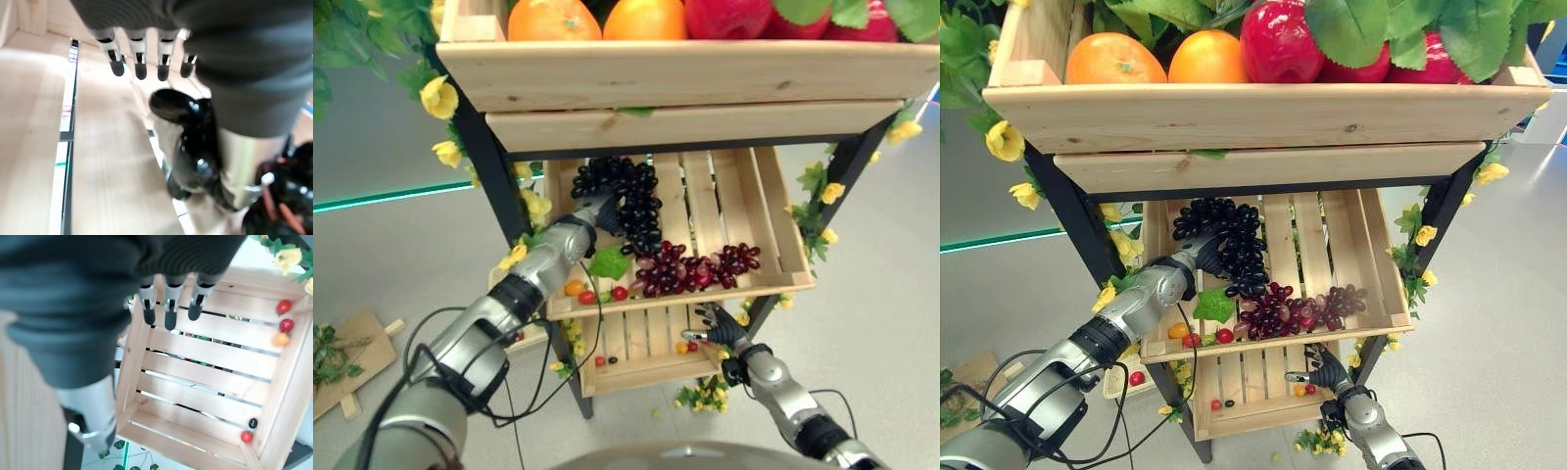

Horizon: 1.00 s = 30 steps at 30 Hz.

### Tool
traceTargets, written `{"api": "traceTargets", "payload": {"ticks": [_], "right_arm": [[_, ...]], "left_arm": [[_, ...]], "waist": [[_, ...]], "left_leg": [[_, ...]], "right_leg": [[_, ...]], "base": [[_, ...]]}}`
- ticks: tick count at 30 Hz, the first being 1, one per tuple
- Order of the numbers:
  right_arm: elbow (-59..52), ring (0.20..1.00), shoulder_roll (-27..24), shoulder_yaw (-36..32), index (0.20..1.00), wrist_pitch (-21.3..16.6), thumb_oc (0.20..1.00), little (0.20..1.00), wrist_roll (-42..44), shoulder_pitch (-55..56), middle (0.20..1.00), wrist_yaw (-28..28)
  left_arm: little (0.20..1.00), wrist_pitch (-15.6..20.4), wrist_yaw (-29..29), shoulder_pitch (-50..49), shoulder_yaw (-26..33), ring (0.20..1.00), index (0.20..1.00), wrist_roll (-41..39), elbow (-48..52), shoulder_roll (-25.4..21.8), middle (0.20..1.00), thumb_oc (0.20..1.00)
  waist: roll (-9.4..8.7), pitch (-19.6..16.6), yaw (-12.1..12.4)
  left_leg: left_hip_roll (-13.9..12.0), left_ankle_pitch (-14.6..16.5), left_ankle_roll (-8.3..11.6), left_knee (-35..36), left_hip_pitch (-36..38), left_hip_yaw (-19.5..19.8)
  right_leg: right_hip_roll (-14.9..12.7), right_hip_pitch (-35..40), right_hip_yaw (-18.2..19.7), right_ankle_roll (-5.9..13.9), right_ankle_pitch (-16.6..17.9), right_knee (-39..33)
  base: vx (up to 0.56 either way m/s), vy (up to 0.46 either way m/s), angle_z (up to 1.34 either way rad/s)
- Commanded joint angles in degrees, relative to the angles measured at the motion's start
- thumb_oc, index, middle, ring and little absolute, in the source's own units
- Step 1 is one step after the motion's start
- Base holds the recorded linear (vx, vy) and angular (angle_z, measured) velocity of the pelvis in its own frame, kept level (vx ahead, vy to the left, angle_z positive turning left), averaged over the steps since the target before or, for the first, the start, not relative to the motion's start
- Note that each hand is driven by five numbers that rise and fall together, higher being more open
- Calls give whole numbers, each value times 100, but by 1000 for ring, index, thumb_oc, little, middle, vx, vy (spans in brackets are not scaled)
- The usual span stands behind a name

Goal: Pick up the fruits from the basket on one side to the basket on the other side

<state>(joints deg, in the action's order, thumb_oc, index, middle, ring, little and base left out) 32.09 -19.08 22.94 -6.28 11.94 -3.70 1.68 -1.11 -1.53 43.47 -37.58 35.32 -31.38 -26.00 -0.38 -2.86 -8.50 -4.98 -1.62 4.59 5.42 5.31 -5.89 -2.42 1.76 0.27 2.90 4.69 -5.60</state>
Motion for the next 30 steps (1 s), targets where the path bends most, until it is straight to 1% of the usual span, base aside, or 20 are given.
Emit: {"api": "traceTargets", "payload": {"ticks": [1, 3, 6, 8, 9, 10, 11, 12, 13, 15, 18, 19, 20, 26, 27, 30], "right_arm": [[-205, 1000, 50, -295, 1000, -309, 1000, 1000, -76, -212, 1000, 35], [-183, 1000, 49, -302, 1000, -309, 1000, 1000, -81, -207, 1000, 39], [-166, 1000, 60, -311, 1000, -300, 1000, 1000, -85, -145, 1000, 94], [-149, 1000, 69, -318, 1000, -302, 1000, 1000, -75, -141, 1000, 102], [-149, 1000, 69, -321, 1000, -307, 1000, 1000, -75, -134, 1000, 101], [-142, 1000, 72, -329, 1000, -308, 1000, 1000, -71, -125, 1000, 100], [-132, 1000, 80, -341, 1000, -309, 1000, 1000, -65, -114, 1000, 100], [-130, 1000, 79, -338, 1000, -308, 1000, 1000, -65, -111, 1000, 101], [-123, 1000, 78, -365, 1000, -302, 1000, 1000, -68, -95, 1000, 111], [-107, 1000, 104, -402, 1000, -308, 1000, 1000, -51, -67, 1000, 112], [-72, 1000, 118, -419, 1000, -318, 1000, 1000, -32, -64, 1000, 98], [-66, 1000, 115, -430, 1000, -321, 1000, 1000, -45, -68, 1000, 82], [-60, 1000, 112, -450, 1000, -320, 1000, 1000, -45, -61, 1000, 73], [-61, 1000, 113, -500, 1000, -319, 1000, 1000, -53, -57, 1000, 39], [-70, 1000, 95, -510, 1000, -319, 1000, 1000, -44, -72, 1000, 55], [-105, 1000, 84, -561, 1000, -303, 1000, 1000, -40, -47, 1000, 57]], "left_arm": [[1000, 150, 178, 1194, -214, 1000, 1000, 443, -805, -475, 1000, 1000], [1000, 196, 251, 1196, -259, 1000, 1000, 418, -796, -499, 1000, 1000], [1000, 275, 530, 1231, -389, 1000, 1000, 355, -677, -669, 1000, 1000], [1000, 267, 521, 1203, -378, 1000, 1000, 294, -656, -702, 1000, 1000], [1000, 272, 502, 1183, -337, 1000, 1000, 236, -637, -711, 1000, 1000], [1000, 281, 483, 1151, -302, 1000, 1000, 160, -623, -710, 1000, 1000], [1000, 309, 458, 1094, -236, 1000, 1000, 55, -599, -730, 1000, 1000], [1000, 309, 460, 1088, -235, 1000, 1000, 53, -597, -731, 1000, 1000], [1000, 358, 529, 1028, -222, 1000, 1000, -30, -531, -794, 1000, 1000], [1000, 353, 498, 934, -83, 1000, 1000, -218, -462, -877, 1000, 1000], [1000, 380, 416, 847, -43, 1000, 1000, -213, -346, -900, 1000, 1000], [1000, 398, 420, 821, -39, 1000, 1000, -199, -289, -912, 1000, 1000], [1000, 410, 437, 793, -32, 1000, 1000, -190, -217, -921, 1000, 1000], [1000, 496, 502, 729, -149, 1000, 1000, 208, 269, -1068, 1000, 1000], [1000, 553, 557, 707, -193, 1000, 1000, 261, 463, -1134, 1000, 1000], [1000, 629, 624, 610, -86, 1000, 1000, 224, 994, -1359, 1000, 1000]], "waist": [[-219, 197, 94], [-210, 185, 95], [-207, 188, 113], [-214, 196, 126], [-227, 213, 132], [-220, 207, 139], [-233, 219, 145], [-222, 207, 141], [-231, 224, 152], [-227, 220, 171], [-231, 231, 181], [-246, 241, 188], [-240, 232, 191], [-262, 255, 221], [-261, 262, 229], [-260, 270, 262]], "left_leg": [[203, 490, -261, -179, 256, 237], [197, 540, -263, -163, 285, 244], [200, 544, -270, -166, 284, 269], [197, 544, -269, -173, 281, 278], [203, 494, -268, -193, 243, 280], [196, 540, -269, -180, 270, 289], [206, 490, -270, -201, 234, 293], [199, 538, -270, -185, 266, 298], [207, 488, -271, -199, 229, 307], [203, 536, -273, -181, 268, 326], [210, 536, -276, -182, 271, 348], [220, 483, -277, -197, 225, 350], [213, 534, -278, -183, 254, 361], [223, 496, -280, -209, 203, 384], [218, 500, -281, -211, 204, 387], [221, 499, -282, -207, 196, 406]], "right_leg": [[-206, 349, -257, 488, -586, 253], [-203, 381, -269, 497, -626, 237], [-212, 394, -290, 501, -627, 235], [-216, 400, -303, 503, -628, 233], [-223, 369, -306, 496, -588, 248], [-218, 404, -314, 501, -629, 234], [-224, 378, -319, 495, -586, 242], [-217, 410, -323, 502, -627, 228], [-225, 388, -343, 492, -591, 238], [-220, 439, -363, 501, -631, 220], [-216, 438, -382, 500, -639, 227], [-224, 399, -384, 494, -595, 238], [-219, 429, -394, 501, -636, 223], [-243, 404, -431, 493, -603, 239], [-244, 406, -436, 490, -608, 241], [-250, 410, -449, 487, -604, 230]], "base": [[0, 0, 0], [17, 3, 1], [9, 3, 4], [-23, -3, 4], [0, 0, 0], [-42, -10, 2], [31, -1, 3], [-35, -2, 5], [40, 8, 8], [23, 4, 8], [-12, 4, 5], [0, 0, 0], [0, 0, 0], [-11, 0, 2], [0, 0, 0], [0, 0, 0]]}}
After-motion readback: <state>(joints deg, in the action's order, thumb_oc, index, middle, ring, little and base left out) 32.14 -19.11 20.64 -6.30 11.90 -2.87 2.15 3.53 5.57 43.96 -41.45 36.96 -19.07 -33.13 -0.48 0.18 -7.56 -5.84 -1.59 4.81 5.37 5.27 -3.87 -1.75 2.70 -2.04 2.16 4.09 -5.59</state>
